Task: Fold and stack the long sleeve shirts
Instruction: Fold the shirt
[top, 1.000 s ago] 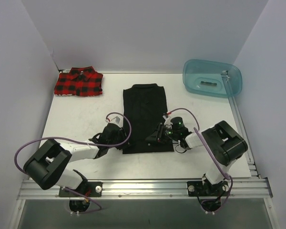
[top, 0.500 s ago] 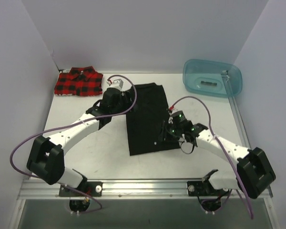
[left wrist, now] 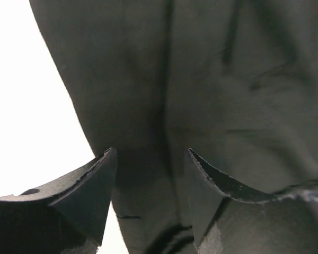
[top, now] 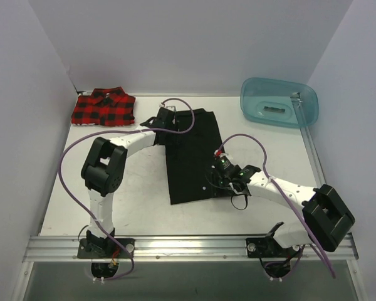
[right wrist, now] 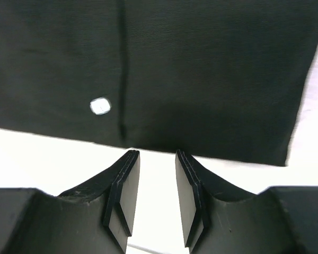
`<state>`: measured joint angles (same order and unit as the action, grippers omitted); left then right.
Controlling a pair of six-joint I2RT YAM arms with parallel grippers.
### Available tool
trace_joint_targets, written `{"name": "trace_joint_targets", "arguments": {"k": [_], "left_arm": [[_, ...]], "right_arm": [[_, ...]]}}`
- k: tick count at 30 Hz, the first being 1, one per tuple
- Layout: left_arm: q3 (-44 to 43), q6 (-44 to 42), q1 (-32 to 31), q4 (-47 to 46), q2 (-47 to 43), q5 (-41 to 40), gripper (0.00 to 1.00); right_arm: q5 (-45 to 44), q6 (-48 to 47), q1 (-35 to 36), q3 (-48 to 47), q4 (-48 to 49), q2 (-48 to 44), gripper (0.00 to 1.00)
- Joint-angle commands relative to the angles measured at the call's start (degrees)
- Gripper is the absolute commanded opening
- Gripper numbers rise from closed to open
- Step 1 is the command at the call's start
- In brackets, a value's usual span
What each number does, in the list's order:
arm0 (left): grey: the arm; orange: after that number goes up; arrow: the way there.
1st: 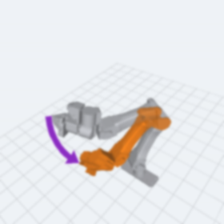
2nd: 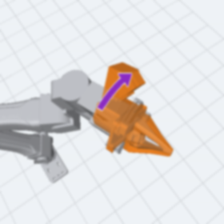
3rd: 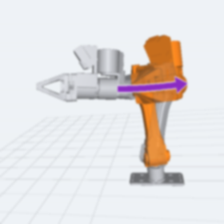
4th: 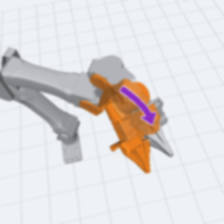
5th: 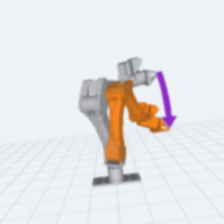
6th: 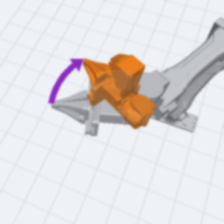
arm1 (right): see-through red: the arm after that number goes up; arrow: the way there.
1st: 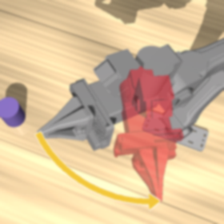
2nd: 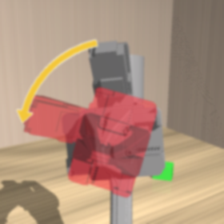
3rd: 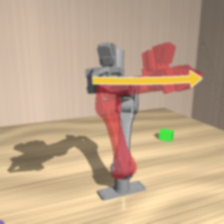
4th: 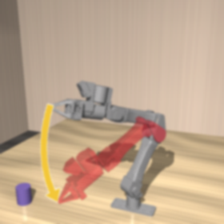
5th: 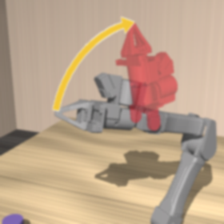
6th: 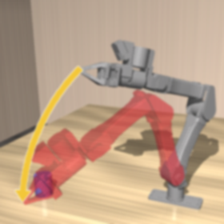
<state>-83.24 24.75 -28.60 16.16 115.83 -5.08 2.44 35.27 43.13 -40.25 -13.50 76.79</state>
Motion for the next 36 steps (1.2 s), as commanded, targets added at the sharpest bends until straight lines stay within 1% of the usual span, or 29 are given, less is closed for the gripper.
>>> {"name": "trace_joint_targets", "arguments": {"k": [1,4,6,8,9,10,11,13,14,15,16,17,18,19,20,21,22,23,25,26,27,28,29,30,31,32,34,35,36], "left_arm": [[-1.8,-1.2,0.6,2.4,1.1,-2.6,0.6],[0.3,1.5,1.0,5.4,2.4,-3.8,0.57],[3.7,3.3,1.7,6.6,1.7,-4.5,0.53],[7.0,6.0,2.2,6.5,0.1,-4.1,0.5],[11.2,7.1,2.5,6.5,-2.0,-3.9,0.47],[13.1,8.5,2.7,6.5,-3.2,-4.1,0.46],[15.5,9.5,2.7,6.7,-5.9,-4.7,0.46],[22.7,12.8,2.7,7.1,-9.3,-5.3,0.45],[25.0,13.9,2.7,7.0,-13.0,-5.6,0.45],[30.1,15.0,2.7,6.7,-14.8,-5.3,0.45],[32.4,17.0,2.5,6.3,-16.8,-4.7,0.45],[34.6,18.0,2.2,6.0,-20.9,-3.3,0.45],[37.3,19.0,1.9,5.0,-23.0,-2.3,0.46],[41.7,20.7,1.3,4.5,-25.4,-1.7,0.46],[44.2,21.6,0.0,4.1,-30.2,-1.5,0.47],[46.2,22.8,-0.4,4.1,-32.7,-1.3,0.47],[48.1,24.9,-0.7,3.8,-35.2,-0.8,0.49],[51.7,25.6,-0.8,3.5,-40.3,-0.2,0.5],[54.3,26.8,-1.0,3.4,-45.6,-0.6,0.54],[55.5,26.8,-0.9,3.6,-48.0,-0.9,0.58],[55.8,26.5,-1.1,3.7,-52.5,-1.1,0.6],[55.6,24.5,-1.3,3.5,-54.6,-1.9,0.62],[55.2,22.9,-1.7,3.7,-57.7,-2.6,0.66],[53.4,21.2,-3.0,4.1,-58.9,-3.4,0.68],[52.2,17.5,-4.3,4.5,-59.8,-4.8,0.7],[50.7,15.8,-5.5,5.7,-61.1,-6.1,0.73],[46.8,11.8,-9.2,7.1,-61.4,-8.4,0.75],[45.7,11.1,-9.6,8.2,-60.9,-9.3,0.75],[44.2,10.8,-9.6,8.6,-60.5,-9.4,0.75]], "right_arm": [[-5.2,-1.9,-1.1,0.8,-2.4,2.3,0.34],[-7.5,-3.7,-3.5,1.5,-2.5,2.9,0.33],[-8.0,-5.8,-6.5,1.8,-2.5,3.1,0.33],[-8.6,-7.5,-8.8,1.3,-2.5,3.5,0.33],[-8.9,-8.5,-10.1,0.9,-2.5,4.0,0.33],[-8.0,-9.2,-12.8,0.6,-1.6,4.3,0.33],[-7.1,-9.9,-13.7,-1.0,-1.2,4.9,0.33],[-8.4,-11.5,-14.8,-3.8,-1.4,7.9,0.33],[-7.6,-12.0,-15.1,-7.4,-1.4,9.4,0.33],[-7.2,-12.4,-15.4,-9.0,-1.4,12.5,0.33],[-6.9,-13.5,-15.7,-11.1,-1.4,14.1,0.33],[-6.7,-14.1,-15.9,-13.2,-1.4,15.9,0.33],[-6.6,-14.9,-16.1,-17.3,-1.4,19.3,0.33],[-6.2,-15.8,-16.4,-19.3,-1.4,21.0,0.33],[-5.6,-16.4,-17.1,-21.3,-1.6,22.7,0.33],[-4.6,-16.7,-17.6,-25.3,-1.6,25.7,0.32],[-3.9,-16.9,-18.0,-27.1,-1.8,27.0,0.32],[-3.3,-17.8,-18.9,-29.2,-1.9,28.4,0.32],[-3.0,-18.8,-19.3,-35.2,-2.4,32.0,0.32],[-1.4,-19.3,-19.6,-37.0,-2.6,33.1,0.32],[-1.2,-20.9,-19.4,-38.5,-2.8,34.6,0.32],[-0.8,-21.9,-19.4,-40.9,-2.8,35.3,0.32],[-0.8,-22.4,-19.3,-41.7,-2.8,35.6,0.32],[-0.9,-22.6,-19.4,-42.4,-3.2,35.4,0.32],[-0.9,-22.5,-19.4,-42.6,-4.2,34.8,0.32],[-0.9,-22.1,-19.3,-41.3,-4.3,33.7,0.32],[-0.9,-20.4,-18.8,-38.7,-4.8,28.1,0.33],[-0.6,-19.8,-18.3,-34.8,-5.0,25.8,0.33],[-0.1,-19.4,-17.6,-33.1,-5.0,21.3,0.34]]}}
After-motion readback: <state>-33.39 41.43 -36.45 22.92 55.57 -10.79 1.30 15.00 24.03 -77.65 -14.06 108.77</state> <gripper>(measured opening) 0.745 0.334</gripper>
